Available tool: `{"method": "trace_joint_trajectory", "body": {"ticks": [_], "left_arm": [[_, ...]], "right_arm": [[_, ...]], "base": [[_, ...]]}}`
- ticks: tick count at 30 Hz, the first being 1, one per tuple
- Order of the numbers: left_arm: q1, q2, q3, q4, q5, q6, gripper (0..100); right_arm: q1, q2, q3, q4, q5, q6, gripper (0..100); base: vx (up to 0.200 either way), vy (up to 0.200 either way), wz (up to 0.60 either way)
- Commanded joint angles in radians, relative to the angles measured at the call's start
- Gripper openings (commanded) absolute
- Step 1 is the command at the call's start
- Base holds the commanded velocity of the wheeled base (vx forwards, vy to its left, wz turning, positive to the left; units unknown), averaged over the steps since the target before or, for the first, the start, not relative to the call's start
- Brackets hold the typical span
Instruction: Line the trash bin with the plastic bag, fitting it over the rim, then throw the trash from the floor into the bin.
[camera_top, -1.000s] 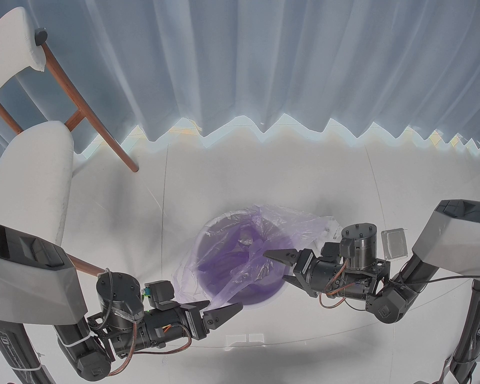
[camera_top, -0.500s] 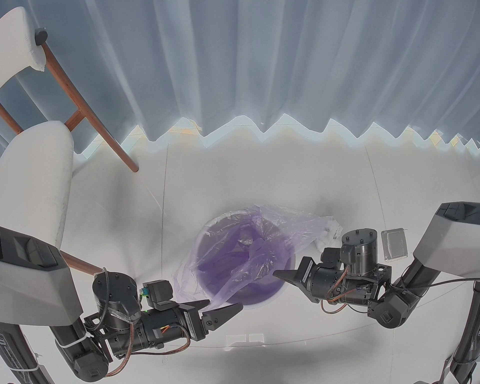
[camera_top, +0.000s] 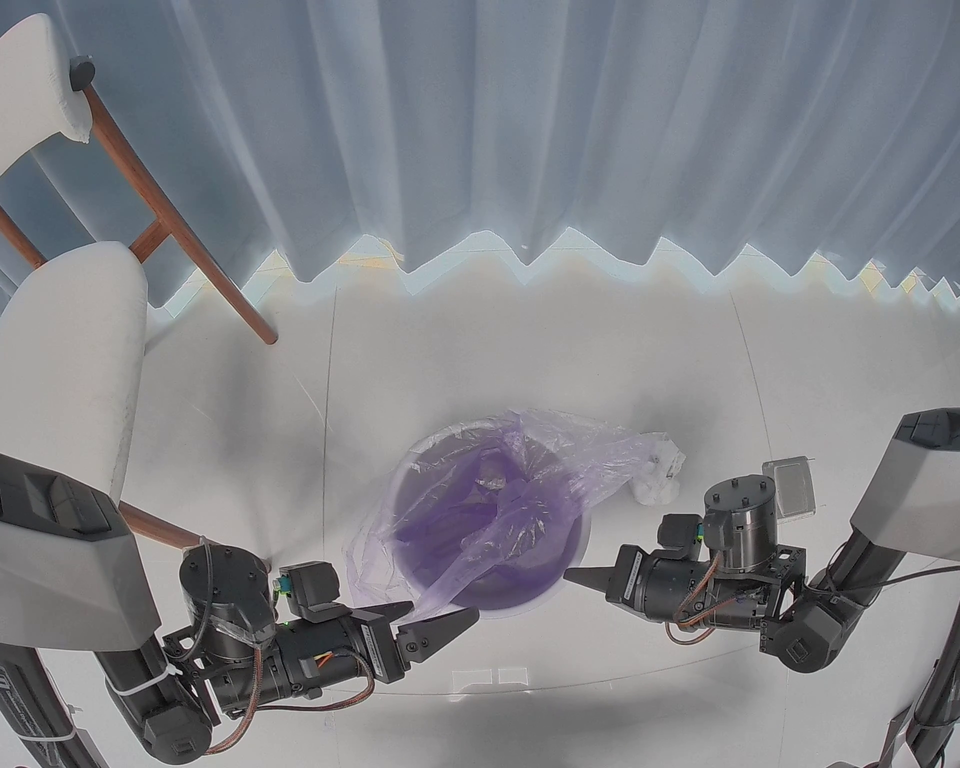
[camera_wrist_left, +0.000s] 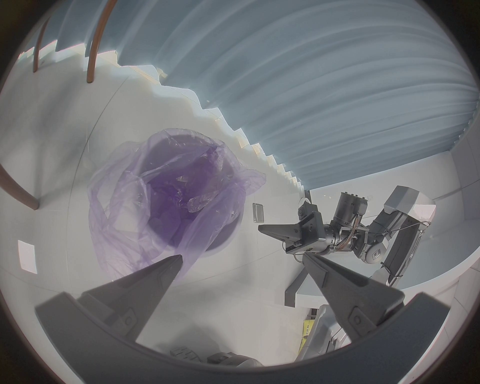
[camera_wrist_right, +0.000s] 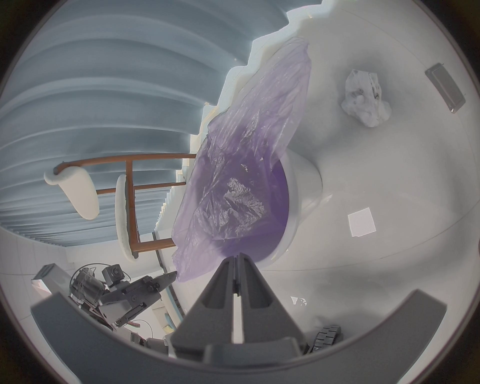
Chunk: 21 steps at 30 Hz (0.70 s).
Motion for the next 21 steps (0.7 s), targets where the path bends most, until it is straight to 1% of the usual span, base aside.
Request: {"method": "trace_joint_trajectory", "body": {"ticks": [1,6,12,15,21], "left_arm": [[0.000,0.001,0.012,0.000,0.000,0.000,100],[0.002,0.001,0.014,0.000,0.000,-0.004,100],[0.002,0.002,0.021,0.000,0.001,-0.002,100],[0.003,0.002,0.023,0.000,0.001,-0.004,100],[0.012,0.002,0.034,0.000,0.000,-0.002,100]], "right_arm": [[0.001,-0.032,0.038,-0.003,0.001,-0.017,0],[0.012,-0.035,0.081,-0.003,0.002,-0.060,0],[0.035,-0.032,0.118,-0.005,0.002,-0.081,0],[0.043,-0.034,0.137,-0.006,0.001,-0.121,0],[0.052,-0.037,0.173,-0.006,0.001,-0.158,0]], "base": [[0.000,0.000,0.00],[0.000,0.000,0.00],[0.000,0.000,0.00],[0.000,0.000,0.00],[0.000,0.000,0.00]]}}
